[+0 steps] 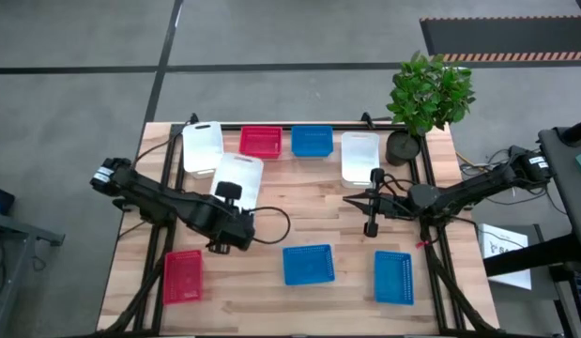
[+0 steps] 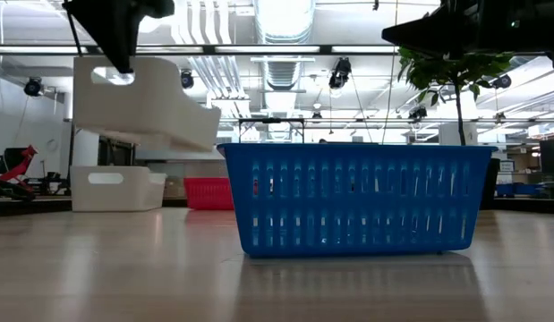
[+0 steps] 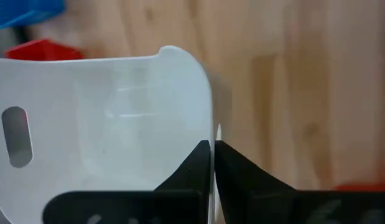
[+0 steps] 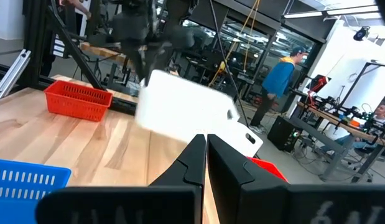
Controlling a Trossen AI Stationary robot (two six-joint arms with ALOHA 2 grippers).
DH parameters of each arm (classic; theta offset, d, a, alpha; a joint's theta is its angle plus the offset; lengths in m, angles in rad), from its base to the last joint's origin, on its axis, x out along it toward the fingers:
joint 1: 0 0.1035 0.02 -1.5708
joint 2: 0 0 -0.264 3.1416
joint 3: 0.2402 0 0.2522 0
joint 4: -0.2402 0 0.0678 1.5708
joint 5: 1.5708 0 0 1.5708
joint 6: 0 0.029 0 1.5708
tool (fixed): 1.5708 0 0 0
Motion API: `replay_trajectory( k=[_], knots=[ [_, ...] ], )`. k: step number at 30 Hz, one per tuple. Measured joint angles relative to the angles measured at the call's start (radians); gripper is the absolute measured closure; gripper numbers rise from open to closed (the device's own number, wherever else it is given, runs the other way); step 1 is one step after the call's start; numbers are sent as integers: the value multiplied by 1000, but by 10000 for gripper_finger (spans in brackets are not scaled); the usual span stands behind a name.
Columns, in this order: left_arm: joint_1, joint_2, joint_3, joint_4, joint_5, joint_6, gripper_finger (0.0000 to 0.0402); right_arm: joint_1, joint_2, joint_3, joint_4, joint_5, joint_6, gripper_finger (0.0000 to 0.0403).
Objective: Stack baskets by color
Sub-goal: Stack the bottom white bin on the top left white bin
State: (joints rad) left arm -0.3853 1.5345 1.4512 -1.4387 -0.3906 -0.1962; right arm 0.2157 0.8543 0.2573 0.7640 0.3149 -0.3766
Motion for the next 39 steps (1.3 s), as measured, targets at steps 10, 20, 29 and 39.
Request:
replay_trajectory(
  k=[10, 20, 29, 39],
  knots=[
    [117, -115, -6, -98, -129, -6, 401, 0, 0, 0, -11, 0, 0, 394],
    [342, -336, -160, -26, -186, 104, 402, 0, 0, 0, -31, 0, -12, 394],
    [575, -449, -352, 144, -159, 306, 402, 0, 0, 0, -28, 0, -34, 394],
    [714, -473, -491, 279, -96, 433, 402, 0, 0, 0, -31, 0, -35, 394]
  ],
)
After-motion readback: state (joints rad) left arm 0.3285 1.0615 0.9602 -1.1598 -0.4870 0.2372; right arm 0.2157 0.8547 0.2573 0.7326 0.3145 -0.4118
